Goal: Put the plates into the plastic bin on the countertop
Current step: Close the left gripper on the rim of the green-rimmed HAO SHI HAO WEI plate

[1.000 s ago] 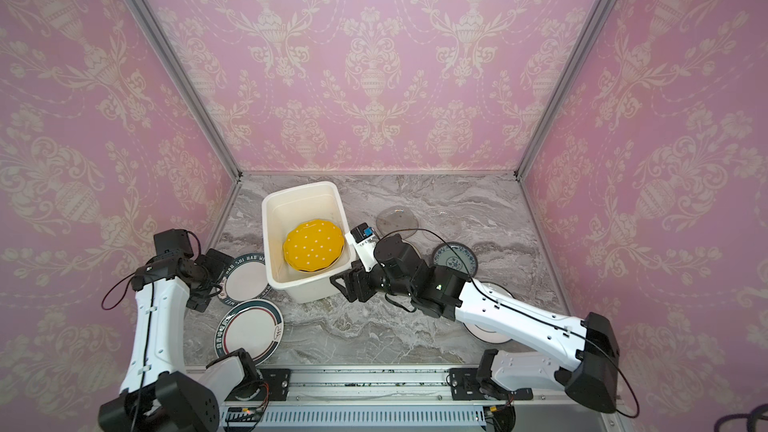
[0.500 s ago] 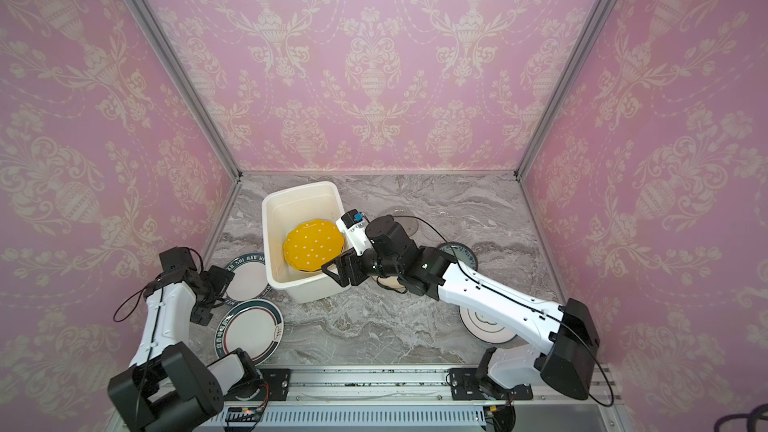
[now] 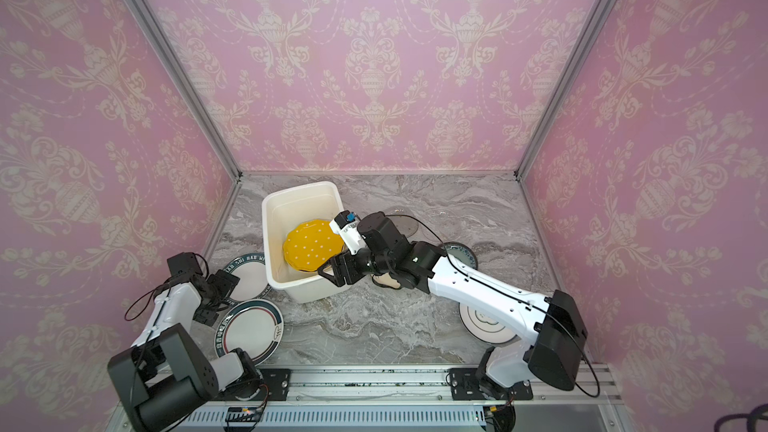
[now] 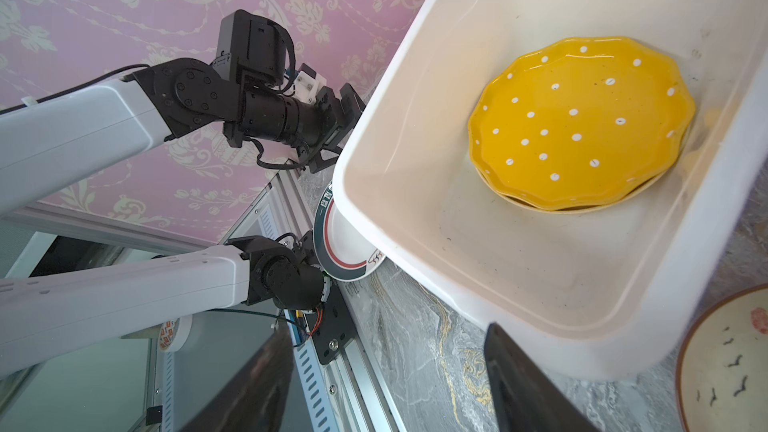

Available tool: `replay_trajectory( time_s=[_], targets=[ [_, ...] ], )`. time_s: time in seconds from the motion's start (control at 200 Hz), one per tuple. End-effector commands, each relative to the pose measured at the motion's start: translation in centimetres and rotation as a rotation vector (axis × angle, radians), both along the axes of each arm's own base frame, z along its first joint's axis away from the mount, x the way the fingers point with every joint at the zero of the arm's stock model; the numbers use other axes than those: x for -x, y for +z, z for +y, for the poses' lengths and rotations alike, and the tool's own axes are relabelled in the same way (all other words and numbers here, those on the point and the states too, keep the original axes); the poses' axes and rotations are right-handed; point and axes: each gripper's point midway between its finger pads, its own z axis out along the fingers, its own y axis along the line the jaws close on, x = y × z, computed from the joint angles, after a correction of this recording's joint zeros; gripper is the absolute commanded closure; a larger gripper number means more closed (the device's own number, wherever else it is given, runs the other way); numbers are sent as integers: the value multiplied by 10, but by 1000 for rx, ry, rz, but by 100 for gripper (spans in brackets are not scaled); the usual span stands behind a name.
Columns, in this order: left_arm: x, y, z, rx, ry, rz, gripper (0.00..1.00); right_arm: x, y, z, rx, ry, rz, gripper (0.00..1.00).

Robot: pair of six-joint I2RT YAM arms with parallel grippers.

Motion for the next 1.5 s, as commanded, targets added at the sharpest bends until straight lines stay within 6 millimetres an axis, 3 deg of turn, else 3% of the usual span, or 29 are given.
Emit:
replay_trajectory(
  time_s=[0.0, 0.26, 0.59, 0.976, 1.491],
  targets=[
    [-10, -5, -6, 23, -56, -59, 11, -2, 0, 2, 25, 19, 8, 27],
    [-17, -16, -14, 66, -105, -81, 23, -5, -7, 5, 73, 29, 12, 27],
    [-38, -10, -17, 74, -178, -175, 30, -5, -7, 9, 61, 29, 36, 27],
    [-54, -20, -20, 144, -178, -216, 51, -6, -10, 8, 70, 20, 51, 27],
    [-68, 4, -23, 115, -198, -364, 67, -6, -13, 9, 75, 18, 65, 27]
  ],
)
